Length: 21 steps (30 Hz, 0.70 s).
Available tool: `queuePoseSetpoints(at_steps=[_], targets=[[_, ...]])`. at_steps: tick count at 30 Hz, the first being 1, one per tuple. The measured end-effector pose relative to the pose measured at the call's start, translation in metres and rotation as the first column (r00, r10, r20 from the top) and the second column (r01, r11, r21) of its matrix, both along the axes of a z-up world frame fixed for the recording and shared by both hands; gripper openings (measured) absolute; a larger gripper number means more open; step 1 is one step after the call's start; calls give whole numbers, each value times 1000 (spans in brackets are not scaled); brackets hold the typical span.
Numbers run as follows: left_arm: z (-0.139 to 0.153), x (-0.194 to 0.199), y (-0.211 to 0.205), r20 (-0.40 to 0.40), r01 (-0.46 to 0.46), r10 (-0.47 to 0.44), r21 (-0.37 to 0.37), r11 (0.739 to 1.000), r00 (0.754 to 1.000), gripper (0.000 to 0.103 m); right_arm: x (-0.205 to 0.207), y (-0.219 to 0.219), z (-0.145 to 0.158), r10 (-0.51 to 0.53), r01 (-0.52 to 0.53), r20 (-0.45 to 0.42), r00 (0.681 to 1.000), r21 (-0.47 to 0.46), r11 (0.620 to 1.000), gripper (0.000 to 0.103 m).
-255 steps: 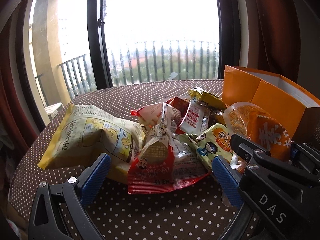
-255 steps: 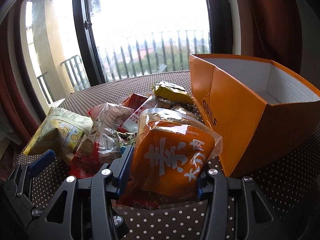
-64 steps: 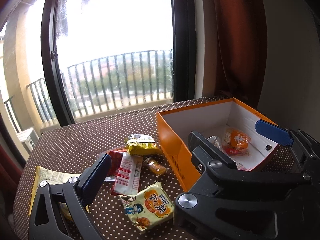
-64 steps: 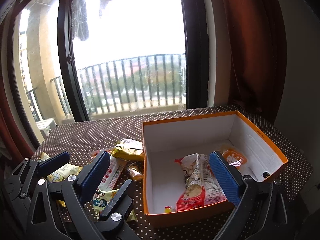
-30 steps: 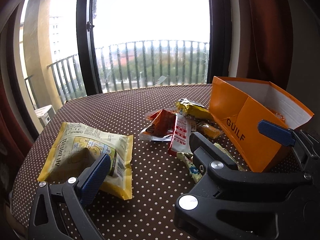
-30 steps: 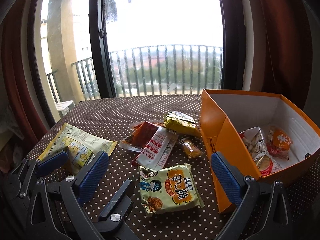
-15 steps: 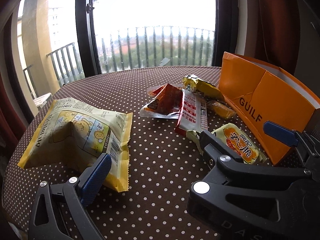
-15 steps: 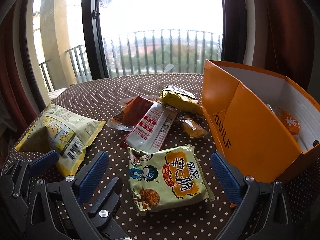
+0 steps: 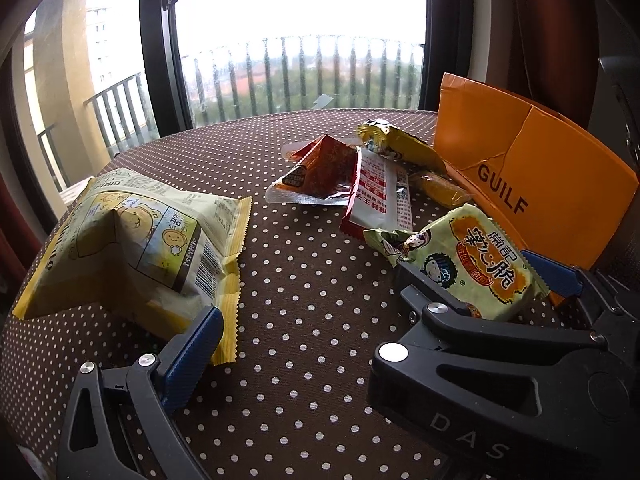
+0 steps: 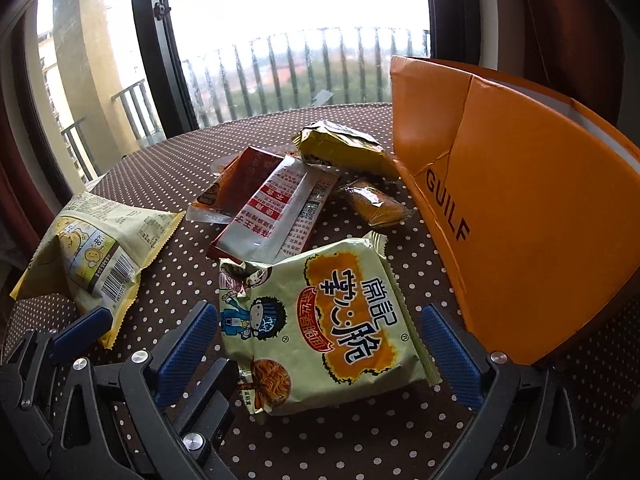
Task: Organize snacks
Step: 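Lower the right tool onto the green-and-orange chip bag and close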
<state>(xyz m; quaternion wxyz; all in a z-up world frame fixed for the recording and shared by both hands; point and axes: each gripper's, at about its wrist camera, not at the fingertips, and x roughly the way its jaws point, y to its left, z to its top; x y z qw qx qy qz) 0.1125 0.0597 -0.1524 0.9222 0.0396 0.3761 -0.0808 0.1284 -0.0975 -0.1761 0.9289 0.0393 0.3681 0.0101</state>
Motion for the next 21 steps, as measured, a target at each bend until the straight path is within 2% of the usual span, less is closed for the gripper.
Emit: queuePoseSetpoints(at_steps=[11,17,21], targets=[[-1,-7,6,-6,-23,23,5,1000,1000,100,-8,6,2,4,-3,15,1000,-54,999,89],[-3,-13,15,-17,-67,67,-8,998,998,100,-20,5,6,4,-3,29,1000,-44,999,80],[-1,-22,12,-1,-60,60,9,998,998,100,-27,7,5,28,-27,16,999,-28,999,80]])
